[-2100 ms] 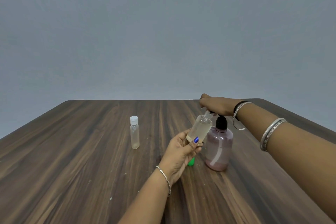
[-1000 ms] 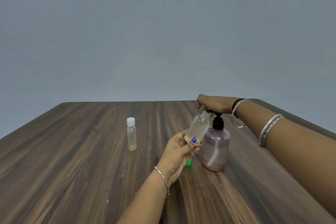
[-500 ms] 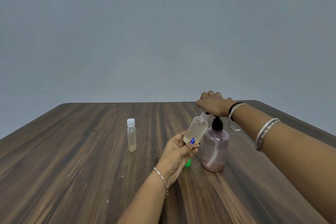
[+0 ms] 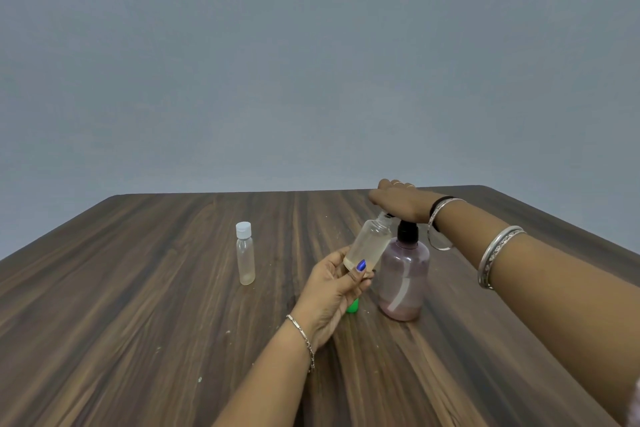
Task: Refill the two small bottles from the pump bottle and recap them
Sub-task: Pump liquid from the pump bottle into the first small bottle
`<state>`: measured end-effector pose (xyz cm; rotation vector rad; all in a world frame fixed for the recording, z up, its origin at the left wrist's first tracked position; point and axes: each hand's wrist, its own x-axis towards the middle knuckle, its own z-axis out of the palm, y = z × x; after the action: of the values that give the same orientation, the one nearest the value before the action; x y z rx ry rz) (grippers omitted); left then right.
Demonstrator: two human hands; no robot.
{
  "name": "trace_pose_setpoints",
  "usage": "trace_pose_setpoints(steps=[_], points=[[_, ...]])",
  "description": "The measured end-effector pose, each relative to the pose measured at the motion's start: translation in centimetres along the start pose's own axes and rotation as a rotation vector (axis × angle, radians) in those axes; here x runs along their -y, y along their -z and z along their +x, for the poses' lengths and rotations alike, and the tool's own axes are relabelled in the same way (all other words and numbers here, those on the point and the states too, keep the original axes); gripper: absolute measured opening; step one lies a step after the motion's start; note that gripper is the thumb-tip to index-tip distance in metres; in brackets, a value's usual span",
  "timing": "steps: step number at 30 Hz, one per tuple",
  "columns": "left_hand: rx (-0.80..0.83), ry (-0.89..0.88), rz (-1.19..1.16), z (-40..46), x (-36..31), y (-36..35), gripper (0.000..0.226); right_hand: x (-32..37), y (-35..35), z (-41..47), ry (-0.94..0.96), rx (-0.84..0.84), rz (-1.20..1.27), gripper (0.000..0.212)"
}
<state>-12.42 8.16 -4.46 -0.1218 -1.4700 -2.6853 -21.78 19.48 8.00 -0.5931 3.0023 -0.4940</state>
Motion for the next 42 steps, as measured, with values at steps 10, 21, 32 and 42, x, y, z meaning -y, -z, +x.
trace_pose_setpoints(steps=[10, 21, 32, 42], points=[[-0.002, -0.011, -0.028, 0.1, -0.1, -0.1, 0.034, 1.1, 0.9, -0.7, 0.09, 0.053, 0.097, 0.019], [-0.002, -0.005, -0.014, 0.0, -0.1, -0.1, 0.038, -0.1, -0.4, 0.7, -0.004, -0.054, 0.069, 0.028], [0.0, 0.004, 0.001, -0.2, -0.2, -0.2, 0.036, 0.1, -0.1, 0.5, 0.028, -0.007, 0.072, 0.028], [0.004, 0.006, -0.007, -0.2, -0.3, -0.3, 0.036, 0.3, 0.2, 0.3, 0.031, -0.005, 0.078, 0.028]])
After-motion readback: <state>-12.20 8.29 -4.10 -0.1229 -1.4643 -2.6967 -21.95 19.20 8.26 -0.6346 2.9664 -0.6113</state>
